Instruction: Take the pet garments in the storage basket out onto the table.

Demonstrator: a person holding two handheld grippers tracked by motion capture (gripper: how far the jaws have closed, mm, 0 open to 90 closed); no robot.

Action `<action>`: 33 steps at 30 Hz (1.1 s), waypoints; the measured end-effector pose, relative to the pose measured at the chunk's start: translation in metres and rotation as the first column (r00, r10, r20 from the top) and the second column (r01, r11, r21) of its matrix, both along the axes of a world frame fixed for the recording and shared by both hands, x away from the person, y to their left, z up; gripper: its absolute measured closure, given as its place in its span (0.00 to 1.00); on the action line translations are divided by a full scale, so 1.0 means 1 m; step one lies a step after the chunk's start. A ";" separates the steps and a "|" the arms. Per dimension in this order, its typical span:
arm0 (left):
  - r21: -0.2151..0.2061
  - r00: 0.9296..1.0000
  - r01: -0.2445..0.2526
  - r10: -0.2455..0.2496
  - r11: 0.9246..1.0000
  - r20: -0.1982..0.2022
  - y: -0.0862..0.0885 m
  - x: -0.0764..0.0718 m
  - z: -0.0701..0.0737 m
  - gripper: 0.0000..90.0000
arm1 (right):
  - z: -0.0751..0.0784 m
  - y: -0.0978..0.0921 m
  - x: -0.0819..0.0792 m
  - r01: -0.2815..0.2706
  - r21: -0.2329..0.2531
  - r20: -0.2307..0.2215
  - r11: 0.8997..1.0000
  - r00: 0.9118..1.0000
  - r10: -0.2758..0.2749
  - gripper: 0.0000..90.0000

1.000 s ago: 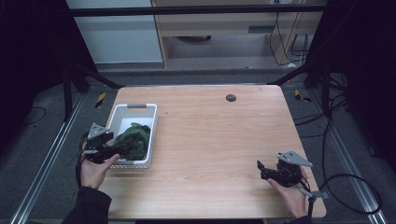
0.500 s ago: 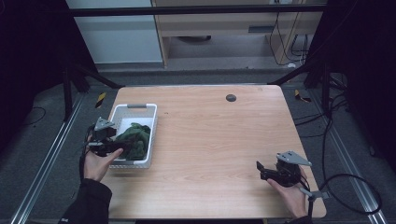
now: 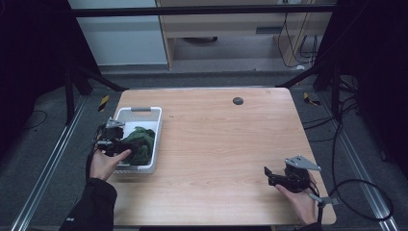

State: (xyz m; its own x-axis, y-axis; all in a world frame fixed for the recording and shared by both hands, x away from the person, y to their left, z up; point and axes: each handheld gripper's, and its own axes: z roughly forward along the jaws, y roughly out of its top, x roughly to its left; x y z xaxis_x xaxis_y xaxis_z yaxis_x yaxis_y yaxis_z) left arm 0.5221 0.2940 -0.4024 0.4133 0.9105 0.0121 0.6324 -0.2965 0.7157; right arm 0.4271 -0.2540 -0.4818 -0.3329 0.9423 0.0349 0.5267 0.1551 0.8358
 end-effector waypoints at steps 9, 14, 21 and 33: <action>0.033 1.000 0.014 -0.013 0.999 -0.029 -0.007 0.010 -0.005 0.16 | -0.001 0.000 0.001 -0.010 -0.009 -0.004 1.000 1.000 0.010 0.13; 0.051 0.999 0.016 -0.014 0.999 -0.044 -0.009 0.014 -0.008 0.15 | -0.002 -0.001 0.001 -0.006 -0.007 -0.009 1.000 1.000 0.006 0.13; 0.085 0.997 0.012 -0.006 0.996 -0.075 -0.011 0.021 -0.014 0.13 | -0.002 0.000 0.002 -0.013 -0.008 -0.018 1.000 1.000 0.013 0.12; 0.094 0.987 0.027 -0.012 0.995 -0.161 -0.012 0.031 -0.025 0.15 | -0.005 0.001 0.003 -0.035 -0.015 -0.042 0.999 0.999 0.034 0.11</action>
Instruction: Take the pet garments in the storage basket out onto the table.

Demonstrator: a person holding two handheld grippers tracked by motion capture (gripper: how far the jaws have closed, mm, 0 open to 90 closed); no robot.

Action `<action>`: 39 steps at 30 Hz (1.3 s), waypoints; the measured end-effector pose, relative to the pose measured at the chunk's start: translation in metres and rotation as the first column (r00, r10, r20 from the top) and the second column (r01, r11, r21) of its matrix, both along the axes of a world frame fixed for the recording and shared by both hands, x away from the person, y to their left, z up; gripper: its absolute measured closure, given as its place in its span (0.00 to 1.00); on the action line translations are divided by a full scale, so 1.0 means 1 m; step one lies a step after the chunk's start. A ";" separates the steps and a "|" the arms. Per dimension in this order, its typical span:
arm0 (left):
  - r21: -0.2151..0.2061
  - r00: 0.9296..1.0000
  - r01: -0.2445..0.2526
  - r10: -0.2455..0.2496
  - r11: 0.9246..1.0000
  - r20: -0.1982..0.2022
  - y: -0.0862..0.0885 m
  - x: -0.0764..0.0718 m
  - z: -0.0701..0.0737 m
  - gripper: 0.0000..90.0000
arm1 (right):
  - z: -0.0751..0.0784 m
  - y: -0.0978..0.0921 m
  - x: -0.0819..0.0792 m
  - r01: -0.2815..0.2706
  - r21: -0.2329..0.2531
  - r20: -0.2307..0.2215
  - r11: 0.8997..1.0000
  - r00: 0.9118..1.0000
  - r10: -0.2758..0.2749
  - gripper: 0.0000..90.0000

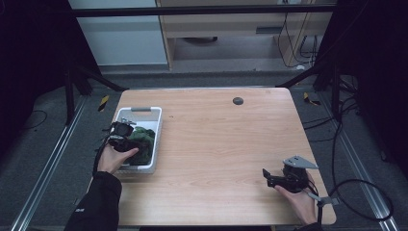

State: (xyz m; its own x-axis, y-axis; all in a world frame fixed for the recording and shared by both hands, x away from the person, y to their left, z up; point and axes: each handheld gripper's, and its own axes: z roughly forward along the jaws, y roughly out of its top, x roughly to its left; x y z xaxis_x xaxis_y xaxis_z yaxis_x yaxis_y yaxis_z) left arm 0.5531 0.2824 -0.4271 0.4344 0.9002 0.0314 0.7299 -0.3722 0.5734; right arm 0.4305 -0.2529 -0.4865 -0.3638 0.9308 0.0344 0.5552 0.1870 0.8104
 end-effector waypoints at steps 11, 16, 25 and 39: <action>0.017 0.997 -0.018 0.019 1.000 -0.069 0.004 0.005 -0.007 0.41 | -0.001 0.001 0.000 -0.016 -0.004 -0.010 1.000 1.000 0.016 0.10; 0.001 0.994 -0.048 0.048 0.999 -0.098 0.009 0.005 -0.011 0.55 | -0.001 0.001 0.001 -0.018 -0.006 -0.011 1.000 1.000 0.018 0.10; -0.001 0.992 -0.035 0.035 0.999 -0.124 0.009 0.003 -0.014 0.83 | -0.001 0.002 0.001 -0.023 -0.002 -0.022 1.000 0.999 0.023 0.10; -0.043 0.999 -0.005 0.003 0.999 -0.035 0.010 -0.014 0.013 0.91 | -0.002 0.001 0.001 -0.027 -0.008 -0.019 1.000 0.999 0.026 0.10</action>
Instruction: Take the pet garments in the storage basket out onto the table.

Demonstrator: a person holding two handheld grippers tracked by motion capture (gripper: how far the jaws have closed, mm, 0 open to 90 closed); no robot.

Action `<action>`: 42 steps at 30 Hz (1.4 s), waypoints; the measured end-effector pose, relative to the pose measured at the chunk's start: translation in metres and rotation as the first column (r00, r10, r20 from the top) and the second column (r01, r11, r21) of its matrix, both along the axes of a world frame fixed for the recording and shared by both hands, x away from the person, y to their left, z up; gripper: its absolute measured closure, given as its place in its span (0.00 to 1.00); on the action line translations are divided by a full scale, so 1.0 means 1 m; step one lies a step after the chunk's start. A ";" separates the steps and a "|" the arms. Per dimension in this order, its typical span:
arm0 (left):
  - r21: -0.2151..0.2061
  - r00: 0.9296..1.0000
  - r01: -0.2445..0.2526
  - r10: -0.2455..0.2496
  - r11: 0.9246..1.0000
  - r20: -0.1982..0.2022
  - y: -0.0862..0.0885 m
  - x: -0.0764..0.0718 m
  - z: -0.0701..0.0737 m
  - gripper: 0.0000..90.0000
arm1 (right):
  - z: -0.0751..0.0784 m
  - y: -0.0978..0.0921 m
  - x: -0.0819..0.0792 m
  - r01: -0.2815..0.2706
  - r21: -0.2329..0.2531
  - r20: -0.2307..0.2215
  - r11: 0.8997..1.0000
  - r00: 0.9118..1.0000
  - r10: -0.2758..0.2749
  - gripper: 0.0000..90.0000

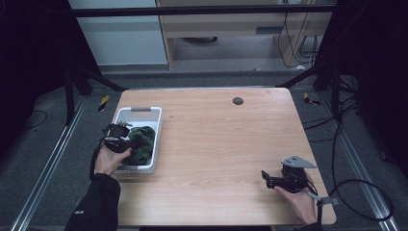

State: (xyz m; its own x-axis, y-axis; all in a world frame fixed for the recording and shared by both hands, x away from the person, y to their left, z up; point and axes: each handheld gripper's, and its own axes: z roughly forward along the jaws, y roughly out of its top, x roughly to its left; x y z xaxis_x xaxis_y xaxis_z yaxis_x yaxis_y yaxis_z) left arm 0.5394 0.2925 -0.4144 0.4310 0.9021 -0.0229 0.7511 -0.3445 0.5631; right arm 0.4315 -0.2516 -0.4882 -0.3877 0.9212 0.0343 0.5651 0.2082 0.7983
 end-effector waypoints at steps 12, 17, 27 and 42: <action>-0.015 0.992 0.014 -0.012 1.000 0.125 0.010 -0.020 0.041 0.91 | 0.001 0.000 -0.001 -0.002 0.007 0.003 1.000 1.000 0.002 0.10; -0.025 0.984 0.023 -0.018 0.999 0.179 0.013 -0.029 0.058 0.91 | 0.001 0.000 -0.001 0.000 0.006 0.006 1.000 1.000 0.000 0.11; -0.026 0.973 0.056 -0.048 0.998 0.227 0.013 -0.044 0.085 0.91 | 0.001 -0.001 -0.001 0.006 -0.004 0.017 1.000 1.000 -0.006 0.11; -0.053 0.953 0.124 -0.104 0.991 0.283 0.006 -0.066 0.123 0.91 | 0.003 -0.002 -0.002 0.010 -0.004 0.032 1.000 0.999 -0.010 0.11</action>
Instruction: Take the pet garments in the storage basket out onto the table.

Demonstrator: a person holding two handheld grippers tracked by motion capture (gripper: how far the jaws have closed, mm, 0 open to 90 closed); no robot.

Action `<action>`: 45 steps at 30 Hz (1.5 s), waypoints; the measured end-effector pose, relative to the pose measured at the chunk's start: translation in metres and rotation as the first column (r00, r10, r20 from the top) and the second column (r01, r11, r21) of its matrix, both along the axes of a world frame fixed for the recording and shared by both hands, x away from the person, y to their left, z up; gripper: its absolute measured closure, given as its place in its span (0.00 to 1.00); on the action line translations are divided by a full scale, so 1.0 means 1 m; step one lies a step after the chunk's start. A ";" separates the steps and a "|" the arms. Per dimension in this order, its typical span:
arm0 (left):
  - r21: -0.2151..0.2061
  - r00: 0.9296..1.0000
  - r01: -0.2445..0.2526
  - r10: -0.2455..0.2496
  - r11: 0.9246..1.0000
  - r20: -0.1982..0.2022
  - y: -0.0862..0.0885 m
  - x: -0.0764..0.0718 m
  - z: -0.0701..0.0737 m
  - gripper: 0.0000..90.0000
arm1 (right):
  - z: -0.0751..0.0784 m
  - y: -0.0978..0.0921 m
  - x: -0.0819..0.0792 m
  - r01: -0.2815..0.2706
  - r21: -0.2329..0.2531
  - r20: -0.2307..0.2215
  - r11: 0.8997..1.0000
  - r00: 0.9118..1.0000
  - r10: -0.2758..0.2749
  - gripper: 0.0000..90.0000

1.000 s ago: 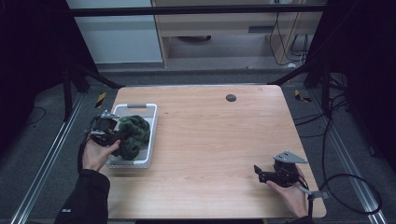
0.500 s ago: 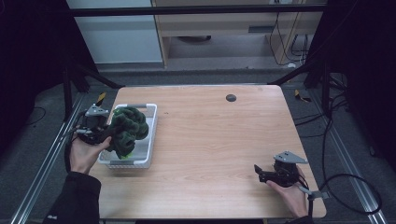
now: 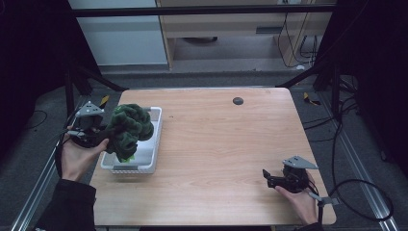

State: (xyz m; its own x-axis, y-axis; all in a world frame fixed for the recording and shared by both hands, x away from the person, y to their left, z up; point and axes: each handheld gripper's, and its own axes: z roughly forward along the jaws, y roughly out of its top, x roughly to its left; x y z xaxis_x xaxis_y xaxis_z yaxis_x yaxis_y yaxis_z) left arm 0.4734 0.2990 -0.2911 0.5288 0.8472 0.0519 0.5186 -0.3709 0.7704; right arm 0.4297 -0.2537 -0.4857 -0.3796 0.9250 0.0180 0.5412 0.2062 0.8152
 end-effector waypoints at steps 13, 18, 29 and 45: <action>0.012 0.993 0.117 -0.117 0.993 0.024 -0.037 -0.010 0.017 0.91 | 0.003 -0.002 -0.002 0.010 0.014 0.026 1.000 1.000 -0.011 0.11; 0.026 0.986 0.163 -0.164 0.986 0.018 -0.057 -0.008 0.017 0.91 | 0.004 -0.002 -0.002 0.011 0.012 0.035 1.000 0.999 -0.012 0.11; 0.032 0.972 0.236 -0.236 0.971 -0.010 -0.095 -0.003 0.009 0.91 | 0.004 -0.003 -0.003 0.018 0.009 0.043 1.000 0.999 -0.018 0.11; 0.034 0.950 0.309 -0.307 0.950 -0.056 -0.136 0.004 -0.012 0.91 | 0.006 -0.006 -0.004 0.032 0.012 0.058 0.999 0.998 -0.033 0.11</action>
State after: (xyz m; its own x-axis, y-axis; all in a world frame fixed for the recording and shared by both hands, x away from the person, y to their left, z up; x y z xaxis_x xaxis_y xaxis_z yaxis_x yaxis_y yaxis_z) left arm 0.4775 0.1633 -0.3036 0.7663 0.6404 0.0511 0.4109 -0.5496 0.7274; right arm 0.4262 -0.2598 -0.4800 -0.3502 0.9367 0.0074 0.4992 0.1799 0.8476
